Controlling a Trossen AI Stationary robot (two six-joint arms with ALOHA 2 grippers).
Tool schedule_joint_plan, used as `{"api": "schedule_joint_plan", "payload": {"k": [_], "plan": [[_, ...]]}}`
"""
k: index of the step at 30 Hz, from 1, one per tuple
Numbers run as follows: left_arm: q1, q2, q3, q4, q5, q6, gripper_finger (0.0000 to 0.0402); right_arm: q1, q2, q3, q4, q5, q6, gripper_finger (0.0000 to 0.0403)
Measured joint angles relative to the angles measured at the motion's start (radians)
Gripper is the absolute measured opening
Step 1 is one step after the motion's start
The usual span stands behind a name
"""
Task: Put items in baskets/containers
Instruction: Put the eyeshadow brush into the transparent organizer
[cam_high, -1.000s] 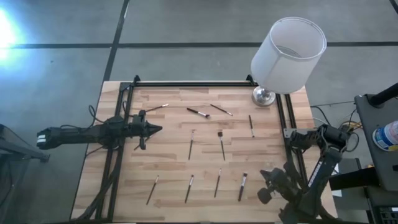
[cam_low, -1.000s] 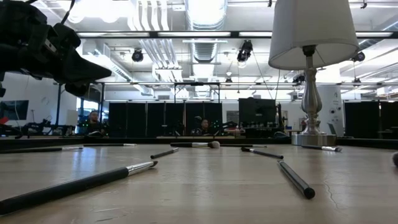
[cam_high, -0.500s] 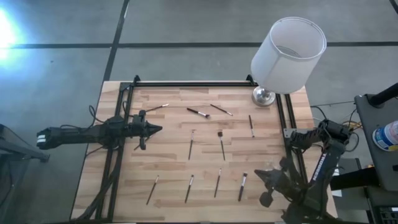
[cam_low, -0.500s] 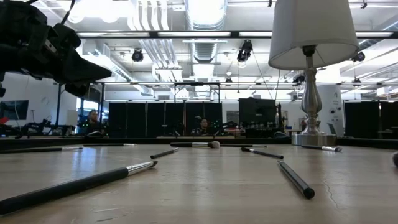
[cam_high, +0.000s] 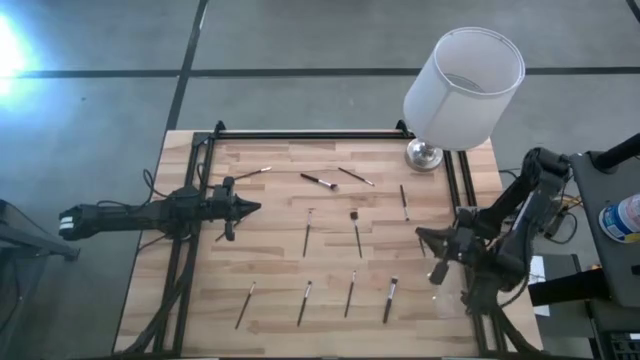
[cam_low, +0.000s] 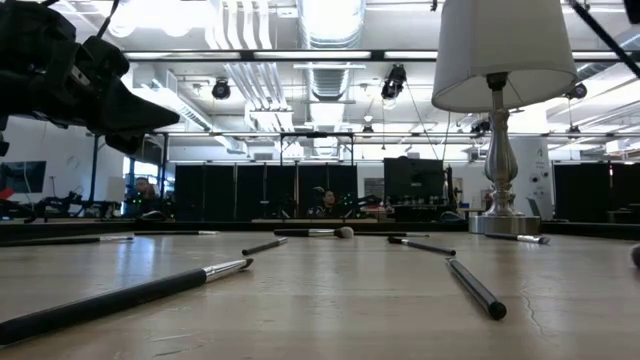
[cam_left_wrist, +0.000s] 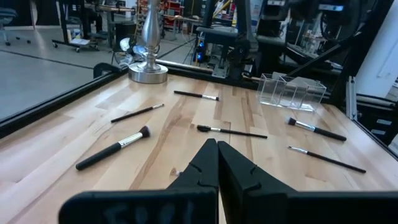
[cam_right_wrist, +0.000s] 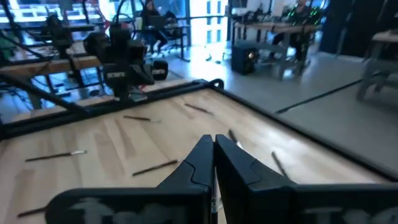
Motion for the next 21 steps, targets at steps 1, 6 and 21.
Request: {"api": "schedule_joint_plan", "payload": {"k": [1,6,21], "plan": [[0.0,0.0,0.0,0.0,0.0,0.0,0.0,-0.004,-0.03,-0.034,0.103,-0.013,-0.089,0.0008],[0.0,0.0,0.0,0.002,0.0,-0.004,0.0,-0.054,-0.141,-0.212,0.74,-0.158,-0.656,0.0008],[0.0,0.007,0.0,0.0,0.0,-0.013,0.0,-0.504,-0.143,-0.496,1.765,-0.547,-1.538,0.0008]]}}
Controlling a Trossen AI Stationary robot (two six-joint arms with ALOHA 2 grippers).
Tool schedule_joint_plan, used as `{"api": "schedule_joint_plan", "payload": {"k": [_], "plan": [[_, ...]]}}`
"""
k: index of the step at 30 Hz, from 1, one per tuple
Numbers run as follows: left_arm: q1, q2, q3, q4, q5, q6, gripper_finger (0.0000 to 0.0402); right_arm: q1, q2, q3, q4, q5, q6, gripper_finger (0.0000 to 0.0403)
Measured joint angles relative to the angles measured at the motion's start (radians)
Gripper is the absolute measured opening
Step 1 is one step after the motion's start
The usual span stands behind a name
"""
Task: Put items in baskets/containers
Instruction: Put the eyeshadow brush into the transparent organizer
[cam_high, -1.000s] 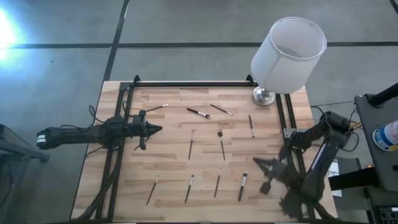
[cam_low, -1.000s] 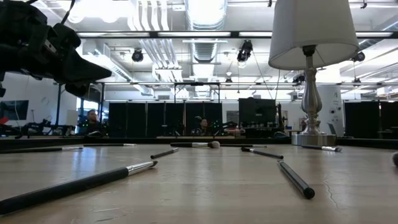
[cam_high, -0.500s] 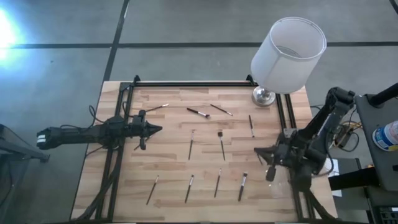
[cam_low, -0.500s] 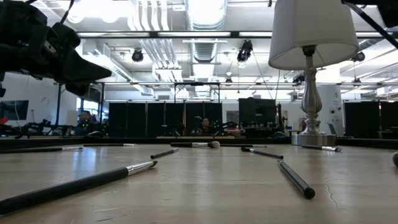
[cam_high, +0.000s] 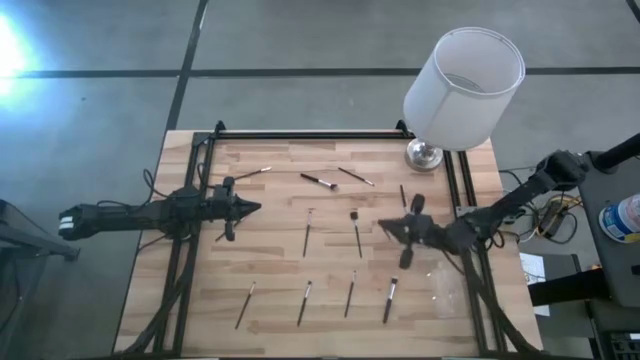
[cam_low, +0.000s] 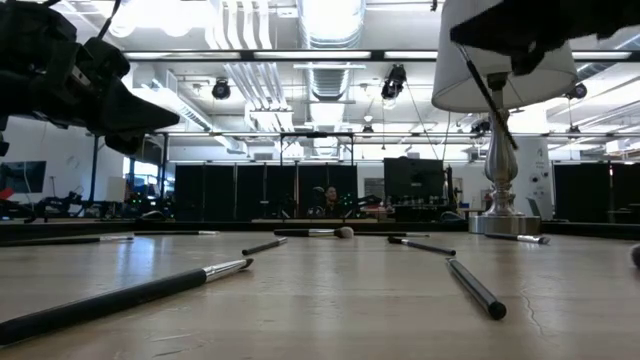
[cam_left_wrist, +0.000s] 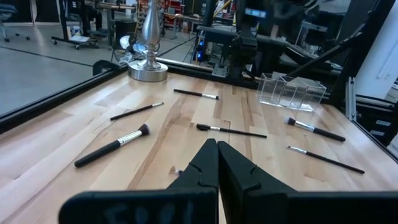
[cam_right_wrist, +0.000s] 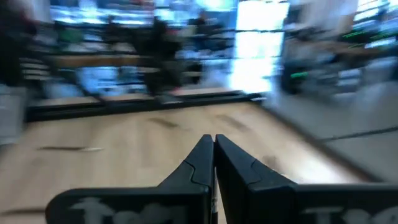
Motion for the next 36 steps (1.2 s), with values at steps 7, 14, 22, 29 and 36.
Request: {"api": "schedule_joint_plan", "payload": {"k": [7,14,22,29,36], "plan": [[0.0,0.006,0.0,0.0,0.0,0.002,0.0,0.119,-0.037,0.09,0.0,0.203,-0.242,0.0008],[0.0,0.01,0.0,-0.001,0.0,0.003,0.0,0.137,-0.333,0.031,-0.233,0.09,-0.114,0.0008],[0.001,0.013,0.0,-0.001,-0.016,0.01,0.0,0.479,-0.335,0.03,-0.404,0.429,0.037,0.0008],[0.001,0.013,0.0,0.0,-0.023,0.005,0.0,0.765,-0.227,0.02,-0.403,0.686,0.2,0.0008],[0.0,0.013,0.0,-0.001,-0.027,-0.005,0.0,0.735,-0.113,-0.009,-0.396,0.688,0.31,0.0008]]}}
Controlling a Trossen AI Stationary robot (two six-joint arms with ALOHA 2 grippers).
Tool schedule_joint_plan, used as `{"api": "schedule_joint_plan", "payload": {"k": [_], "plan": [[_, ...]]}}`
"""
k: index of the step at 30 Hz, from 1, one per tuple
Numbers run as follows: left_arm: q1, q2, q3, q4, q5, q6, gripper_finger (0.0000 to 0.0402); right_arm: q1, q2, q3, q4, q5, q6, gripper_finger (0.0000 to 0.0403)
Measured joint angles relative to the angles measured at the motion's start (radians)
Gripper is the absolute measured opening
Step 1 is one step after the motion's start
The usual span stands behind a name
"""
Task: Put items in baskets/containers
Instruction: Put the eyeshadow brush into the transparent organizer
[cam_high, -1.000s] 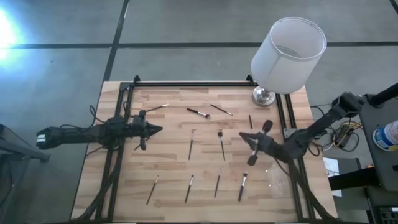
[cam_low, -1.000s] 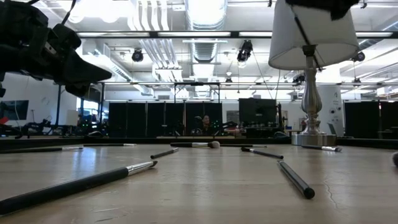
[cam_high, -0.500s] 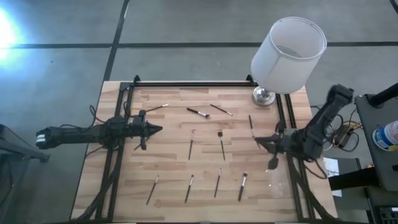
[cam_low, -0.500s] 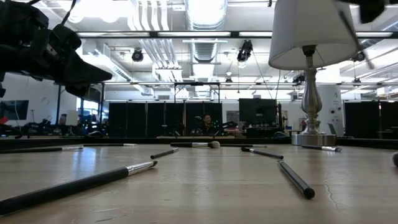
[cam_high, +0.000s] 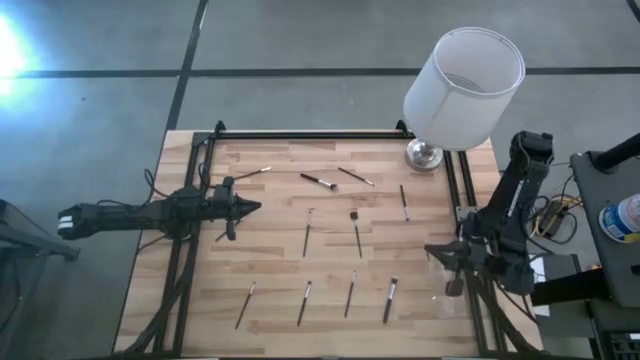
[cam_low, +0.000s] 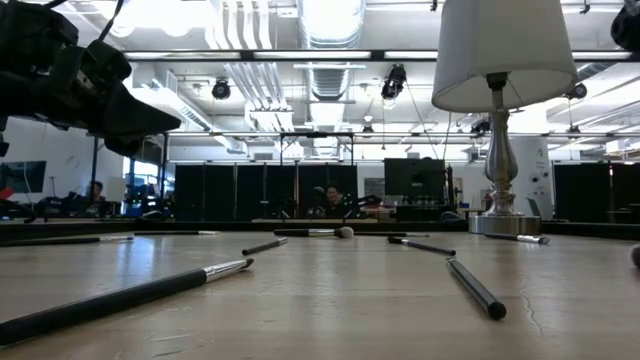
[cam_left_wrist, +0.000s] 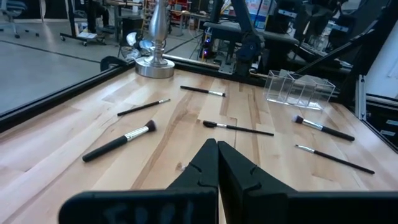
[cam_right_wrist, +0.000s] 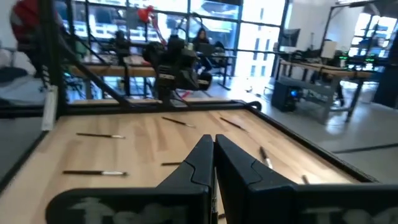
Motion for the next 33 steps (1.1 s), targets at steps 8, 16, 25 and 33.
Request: {"api": "schedule_joint_plan", "payload": {"k": [8,16,25,33], "plan": [[0.0,0.006,0.0,-0.002,0.0,0.003,0.0,0.024,-0.022,0.045,0.01,0.001,-0.091,0.0008],[0.0,0.02,0.0,-0.004,0.0,0.003,0.0,0.107,-0.061,0.012,-0.001,-0.029,0.017,0.0008],[0.0,0.019,0.0,-0.003,0.0,0.005,0.0,0.204,0.039,0.063,0.006,-0.137,0.234,0.0008],[0.0,0.019,0.0,-0.003,0.0,0.002,0.0,0.243,0.218,0.105,0.0,-0.151,0.409,0.0008]]}}
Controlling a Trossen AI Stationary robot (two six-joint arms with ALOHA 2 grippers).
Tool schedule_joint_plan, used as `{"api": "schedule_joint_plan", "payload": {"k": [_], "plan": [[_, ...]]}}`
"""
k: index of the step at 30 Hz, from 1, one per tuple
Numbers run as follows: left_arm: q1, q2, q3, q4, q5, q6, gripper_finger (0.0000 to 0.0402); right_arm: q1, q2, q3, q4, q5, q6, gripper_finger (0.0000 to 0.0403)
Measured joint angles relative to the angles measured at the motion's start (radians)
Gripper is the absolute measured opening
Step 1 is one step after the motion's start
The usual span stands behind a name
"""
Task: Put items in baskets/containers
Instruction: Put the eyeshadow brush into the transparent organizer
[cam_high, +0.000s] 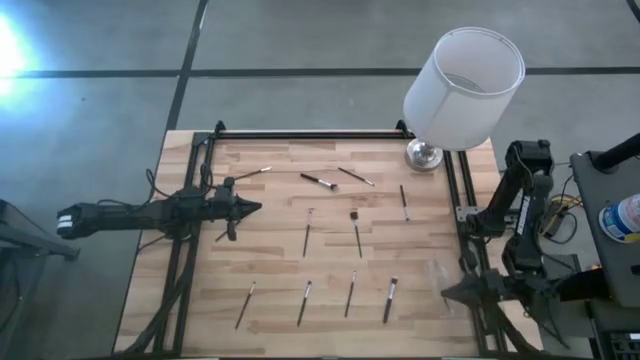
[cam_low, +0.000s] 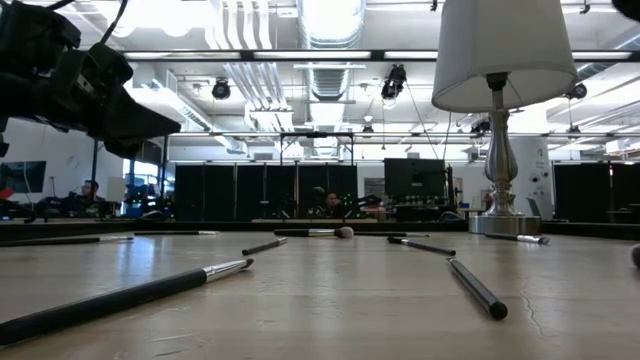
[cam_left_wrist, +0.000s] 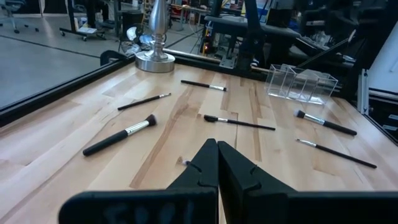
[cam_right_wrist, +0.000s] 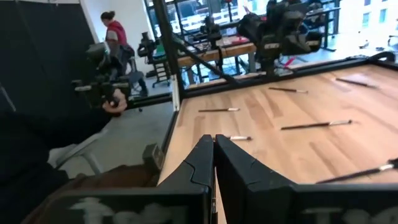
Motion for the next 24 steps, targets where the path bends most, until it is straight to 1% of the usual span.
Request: {"api": "schedule_joint_plan", "payload": {"k": [4,7,13,19,24], "plan": [[0.0,0.0,0.0,0.0,0.0,0.0,0.0,-0.001,0.072,-0.001,-0.005,0.001,0.065,0.0008],[0.0,0.0,0.0,0.0,0.0,0.0,0.0,-0.001,0.093,-0.001,-0.006,0.001,0.08,0.0008],[0.0,0.0,0.0,0.0,0.0,-0.001,0.0,-0.001,0.07,-0.002,-0.036,-0.002,0.089,0.0008],[0.001,0.0,0.0,0.0,0.0,-0.001,0.0,-0.001,0.056,-0.002,-0.09,-0.028,0.173,0.0009],[0.001,0.0,0.0,0.0,0.0,-0.001,0.0,-0.001,0.056,-0.002,-0.102,-0.03,0.191,0.0023]]}}
